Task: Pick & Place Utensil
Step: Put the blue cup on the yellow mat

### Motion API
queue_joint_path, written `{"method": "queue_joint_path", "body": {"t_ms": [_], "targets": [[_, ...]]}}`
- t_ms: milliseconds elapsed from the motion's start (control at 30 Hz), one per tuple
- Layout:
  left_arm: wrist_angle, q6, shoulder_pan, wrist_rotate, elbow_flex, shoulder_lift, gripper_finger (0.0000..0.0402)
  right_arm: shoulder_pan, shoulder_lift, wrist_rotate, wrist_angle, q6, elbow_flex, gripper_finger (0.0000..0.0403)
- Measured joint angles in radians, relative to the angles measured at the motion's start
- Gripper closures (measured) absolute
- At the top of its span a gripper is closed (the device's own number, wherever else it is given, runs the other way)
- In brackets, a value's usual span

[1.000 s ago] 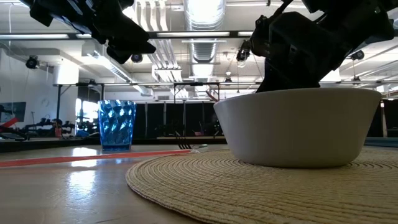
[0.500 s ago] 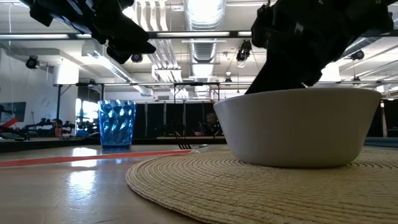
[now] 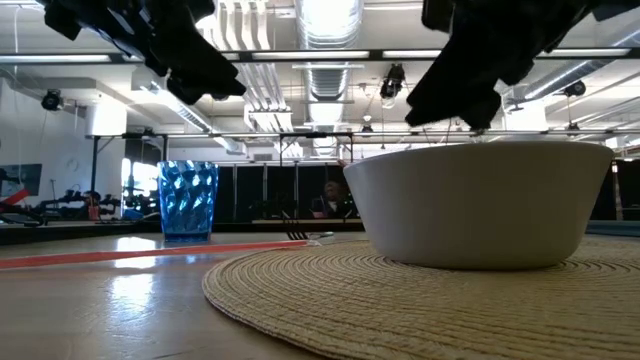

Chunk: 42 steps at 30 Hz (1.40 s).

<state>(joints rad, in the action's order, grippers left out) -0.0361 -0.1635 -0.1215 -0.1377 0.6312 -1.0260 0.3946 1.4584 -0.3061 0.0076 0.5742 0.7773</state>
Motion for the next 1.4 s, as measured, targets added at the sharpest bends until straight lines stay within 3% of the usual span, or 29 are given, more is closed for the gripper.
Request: {"method": "queue_joint_path", "body": {"t_ms": [467,800,1100,1400], "targets": [[-0.297,0.001,0.003,-0.110,0.140,0.013,0.0227,0.000,-0.220,-0.011,-0.089,-0.132,0.000,0.0294],[-0.632,-0.015,0.020,-0.352,0.242,0.014,0.0227,0.000,-0.291,-0.011,-0.160,-0.133,-0.001,0.0303],[-0.804,-0.023,0.114,-0.341,0.332,0.015,0.0227,0.000,-0.278,-0.011,-0.162,-0.133,-0.001,0.0288],[-0.886,0.017,0.264,-0.151,0.378,0.013,0.0227,-0.001,-0.278,-0.011,-0.162,-0.133,-0.001,0.0278]]}}
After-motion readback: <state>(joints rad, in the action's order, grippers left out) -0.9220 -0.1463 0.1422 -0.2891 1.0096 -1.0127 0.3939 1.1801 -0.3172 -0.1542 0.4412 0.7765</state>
